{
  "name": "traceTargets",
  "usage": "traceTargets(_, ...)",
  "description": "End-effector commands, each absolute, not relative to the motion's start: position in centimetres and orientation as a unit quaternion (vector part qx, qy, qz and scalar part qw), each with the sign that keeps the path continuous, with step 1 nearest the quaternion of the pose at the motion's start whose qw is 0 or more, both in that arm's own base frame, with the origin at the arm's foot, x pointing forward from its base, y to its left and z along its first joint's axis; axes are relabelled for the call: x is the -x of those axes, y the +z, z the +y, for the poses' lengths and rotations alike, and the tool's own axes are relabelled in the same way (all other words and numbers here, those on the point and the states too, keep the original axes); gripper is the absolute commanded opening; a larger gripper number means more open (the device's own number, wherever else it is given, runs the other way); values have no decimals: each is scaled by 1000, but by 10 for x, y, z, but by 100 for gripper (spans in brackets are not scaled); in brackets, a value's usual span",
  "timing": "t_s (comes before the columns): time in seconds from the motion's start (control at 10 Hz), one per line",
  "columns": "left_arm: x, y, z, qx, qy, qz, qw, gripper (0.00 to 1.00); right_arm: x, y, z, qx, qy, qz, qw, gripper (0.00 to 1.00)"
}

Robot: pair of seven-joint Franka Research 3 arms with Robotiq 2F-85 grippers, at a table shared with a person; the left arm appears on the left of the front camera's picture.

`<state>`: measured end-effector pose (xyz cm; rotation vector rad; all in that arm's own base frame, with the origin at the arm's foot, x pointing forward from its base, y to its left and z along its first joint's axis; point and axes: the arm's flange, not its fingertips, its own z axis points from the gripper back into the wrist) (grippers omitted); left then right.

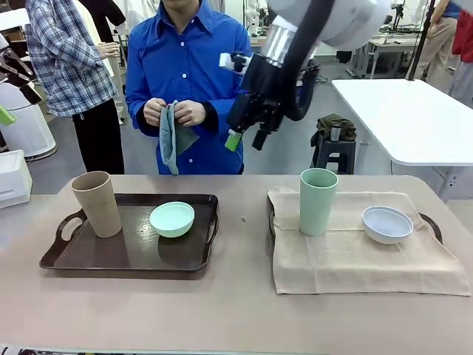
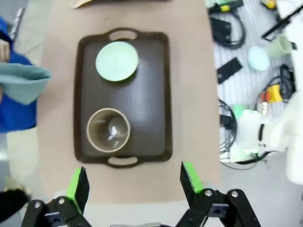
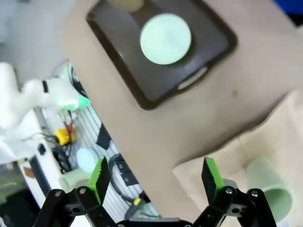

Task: Set up a tray with a mat and arrange the tableware.
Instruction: Pick up the Picnic Bowl and Reusable plastic cup from the Handle tray in front of the human's position and hold them in the air.

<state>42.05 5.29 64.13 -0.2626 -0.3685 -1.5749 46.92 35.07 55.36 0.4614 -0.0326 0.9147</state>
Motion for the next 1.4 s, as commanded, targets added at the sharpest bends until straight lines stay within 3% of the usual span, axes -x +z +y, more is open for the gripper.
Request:
traceTargets(0.0,-437,649,60,144,-730,-122,656,100,-492,549,360,-212,464,17,860,100)
traceTargets(0.1,-437,644,53,143,-735,-110,654,100,-494,542,368,-199,451,30,870,100)
traceTargets(0.2,-424,639,55,135,-716,-147,668,100,-481,544,358,-225,456,-4,861,100)
traceTargets(0.5,-429,637,53,143,-722,-128,665,100,-490,538,363,-223,460,8,859,100)
traceTargets(1.0,-481,580,99,234,-771,-193,560,100,-495,482,425,-220,452,32,864,100)
traceTargets(1.3,-506,538,117,267,-751,-228,560,100,-492,470,459,-226,392,37,891,100)
